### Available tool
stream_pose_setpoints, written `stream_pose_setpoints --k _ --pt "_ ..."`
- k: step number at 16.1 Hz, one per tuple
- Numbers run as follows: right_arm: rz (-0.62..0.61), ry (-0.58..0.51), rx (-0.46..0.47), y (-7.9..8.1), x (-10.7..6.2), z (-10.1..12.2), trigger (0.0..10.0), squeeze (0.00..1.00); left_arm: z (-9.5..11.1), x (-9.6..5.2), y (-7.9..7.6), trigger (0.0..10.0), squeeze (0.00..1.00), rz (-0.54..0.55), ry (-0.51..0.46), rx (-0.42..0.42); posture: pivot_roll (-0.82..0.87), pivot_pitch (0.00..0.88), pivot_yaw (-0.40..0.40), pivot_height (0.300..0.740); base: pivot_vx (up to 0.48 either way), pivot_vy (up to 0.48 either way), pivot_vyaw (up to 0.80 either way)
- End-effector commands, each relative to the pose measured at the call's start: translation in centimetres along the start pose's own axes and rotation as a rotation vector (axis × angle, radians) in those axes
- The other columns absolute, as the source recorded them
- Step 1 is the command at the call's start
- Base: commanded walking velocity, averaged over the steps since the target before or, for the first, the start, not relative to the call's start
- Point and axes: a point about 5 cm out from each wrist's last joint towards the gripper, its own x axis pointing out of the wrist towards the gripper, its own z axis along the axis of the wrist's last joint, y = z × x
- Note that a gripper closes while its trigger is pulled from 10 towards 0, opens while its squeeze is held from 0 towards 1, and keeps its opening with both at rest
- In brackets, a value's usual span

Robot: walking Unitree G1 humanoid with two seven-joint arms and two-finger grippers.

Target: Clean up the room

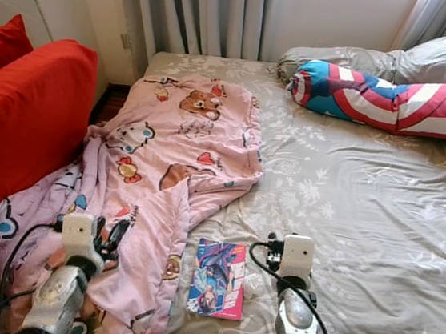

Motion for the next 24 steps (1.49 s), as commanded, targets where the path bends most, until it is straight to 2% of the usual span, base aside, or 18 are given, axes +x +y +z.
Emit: stream_pose_setpoints --k 1,8,16,24 --pt "0.001 -0.006 0.007 0.1 0.2 0.3 10.0 0.00 -0.1 -0.3 0.4 10.0 0.00 0.016 -0.001 -0.004 -0.07 0.080 0.018 0.740 0.000 0.000 0.00" --pt "0.034 0.009 0.019 0.9 0.0 -0.1 10.0 0.00 0.1 -0.4 0.7 10.0 0.00 0.037 -0.001 -0.006 -0.08 0.093 0.014 0.660 0.000 0.000 0.00" --pt "0.066 0.020 0.019 1.4 -0.1 -0.3 10.0 0.00 -0.2 -0.8 0.6 10.0 0.00 0.040 0.010 -0.008 -0.06 0.084 0.004 0.660 0.000 0.000 0.00" --pt "0.059 0.036 0.014 1.4 0.1 -0.3 10.0 0.00 0.1 -0.4 0.3 10.0 0.00 0.015 0.016 -0.011 -0.06 0.077 0.009 0.660 0.000 0.000 0.00"
